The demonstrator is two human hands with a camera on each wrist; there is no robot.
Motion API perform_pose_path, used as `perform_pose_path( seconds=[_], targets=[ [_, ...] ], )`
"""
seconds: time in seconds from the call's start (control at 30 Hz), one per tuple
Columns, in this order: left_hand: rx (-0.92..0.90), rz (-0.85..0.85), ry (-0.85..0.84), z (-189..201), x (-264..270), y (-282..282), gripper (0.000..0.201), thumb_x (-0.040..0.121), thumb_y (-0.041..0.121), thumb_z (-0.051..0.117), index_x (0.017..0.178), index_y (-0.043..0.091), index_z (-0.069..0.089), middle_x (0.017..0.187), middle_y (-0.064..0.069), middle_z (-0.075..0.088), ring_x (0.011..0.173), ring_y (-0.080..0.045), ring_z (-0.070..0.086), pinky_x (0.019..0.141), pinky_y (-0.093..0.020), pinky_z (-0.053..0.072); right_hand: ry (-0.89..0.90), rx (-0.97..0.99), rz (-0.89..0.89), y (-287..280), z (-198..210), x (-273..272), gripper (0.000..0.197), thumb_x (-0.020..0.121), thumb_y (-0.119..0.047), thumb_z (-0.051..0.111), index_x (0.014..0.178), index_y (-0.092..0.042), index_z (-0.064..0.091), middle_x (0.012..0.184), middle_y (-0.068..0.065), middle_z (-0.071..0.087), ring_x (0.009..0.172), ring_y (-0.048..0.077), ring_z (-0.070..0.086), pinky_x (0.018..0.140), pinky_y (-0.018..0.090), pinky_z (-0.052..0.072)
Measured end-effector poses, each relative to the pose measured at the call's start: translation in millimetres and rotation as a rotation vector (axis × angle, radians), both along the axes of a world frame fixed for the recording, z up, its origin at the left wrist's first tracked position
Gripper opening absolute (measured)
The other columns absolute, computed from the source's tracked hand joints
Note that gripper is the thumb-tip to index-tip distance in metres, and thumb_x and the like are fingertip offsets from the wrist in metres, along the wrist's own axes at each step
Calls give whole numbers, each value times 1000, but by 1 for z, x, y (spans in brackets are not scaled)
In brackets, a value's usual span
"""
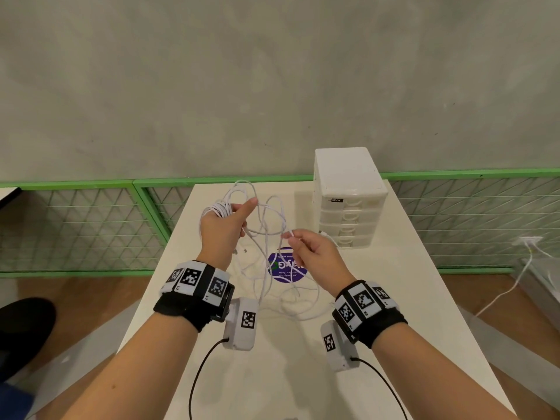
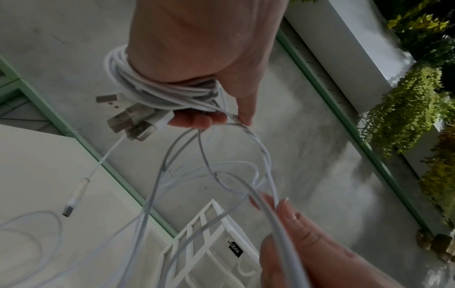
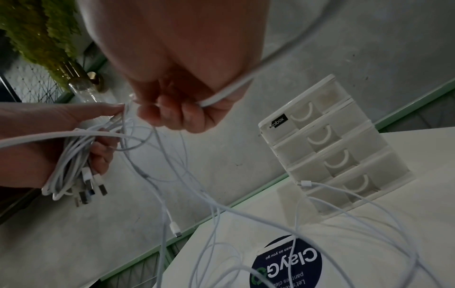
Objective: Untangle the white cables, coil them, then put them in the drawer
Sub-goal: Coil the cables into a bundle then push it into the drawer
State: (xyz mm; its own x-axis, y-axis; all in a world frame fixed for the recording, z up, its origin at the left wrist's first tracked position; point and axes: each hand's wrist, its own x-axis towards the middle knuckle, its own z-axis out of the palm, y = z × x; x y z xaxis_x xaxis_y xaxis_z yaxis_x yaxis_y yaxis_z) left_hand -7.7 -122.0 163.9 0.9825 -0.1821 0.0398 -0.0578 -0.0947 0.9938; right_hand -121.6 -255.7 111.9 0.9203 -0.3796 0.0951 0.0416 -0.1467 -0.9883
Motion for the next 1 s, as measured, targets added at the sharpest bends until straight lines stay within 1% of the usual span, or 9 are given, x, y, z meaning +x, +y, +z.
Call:
perform_pose_path(
  seconds=[0.1,0.17,0.33,0.47,0.53,0.6,0.77,0.9,1.0],
  targets=[
    [30,5,2,-1,-1,1,45,69,43,81,59,13,48,47,1,39,40,-14,34,40,-19,30,21,-20,-27,-2,0,0,12,93,-20,55,82,-20,58,52,-4,52,49,6,45,59,19,40],
    [54,25,4,0,-4,1,49,67,43,82,59,14,44,47,2,34,38,-13,29,37,-17,27,29,-74,-29,-2,0,0,15,90,-20,59,77,-15,62,52,-10,53,52,5,47,61,18,40],
    [48,34,33,1,-9,3,57,70,39,82,53,18,32,50,0,27,37,-12,22,34,-17,23,54,-138,-56,-3,3,0,15,87,-23,63,84,-12,72,54,-19,58,56,-4,51,61,10,39],
    [98,27,81,4,-10,4,58,70,40,82,54,19,30,50,0,27,41,-16,25,33,-16,22,49,-144,-68,0,4,2,10,87,-24,65,86,-17,71,56,-16,60,59,0,53,68,19,43],
    [128,-4,80,5,-10,4,52,69,41,82,58,15,38,54,-2,31,46,-17,30,34,-16,24,32,-122,-78,3,5,3,8,86,-25,64,93,-20,64,57,-9,61,60,5,55,71,24,45],
    [148,-52,92,5,-11,4,46,68,42,82,66,11,47,62,-6,36,51,-18,35,34,-16,26,13,-100,-68,6,6,4,20,87,-25,64,104,-25,55,56,-7,63,61,7,58,73,26,46],
    [134,-176,119,6,-17,3,42,77,34,76,54,16,47,54,-2,39,38,-11,33,35,-17,27,-51,-99,-64,6,9,9,60,90,-17,59,141,-30,29,57,-5,59,65,7,60,86,25,46],
    [162,-316,131,7,-18,7,39,80,30,73,57,16,46,50,0,38,39,-11,29,38,-20,24,-22,-142,-25,-2,16,12,44,93,-17,54,135,-28,44,57,-4,54,54,4,51,63,18,43],
    [162,-411,151,8,-20,9,29,80,33,72,67,10,60,47,3,38,42,-14,27,44,-27,21,4,-78,-47,-2,23,12,22,93,-17,54,114,-24,52,57,2,56,47,11,49,52,25,42]
  ],
)
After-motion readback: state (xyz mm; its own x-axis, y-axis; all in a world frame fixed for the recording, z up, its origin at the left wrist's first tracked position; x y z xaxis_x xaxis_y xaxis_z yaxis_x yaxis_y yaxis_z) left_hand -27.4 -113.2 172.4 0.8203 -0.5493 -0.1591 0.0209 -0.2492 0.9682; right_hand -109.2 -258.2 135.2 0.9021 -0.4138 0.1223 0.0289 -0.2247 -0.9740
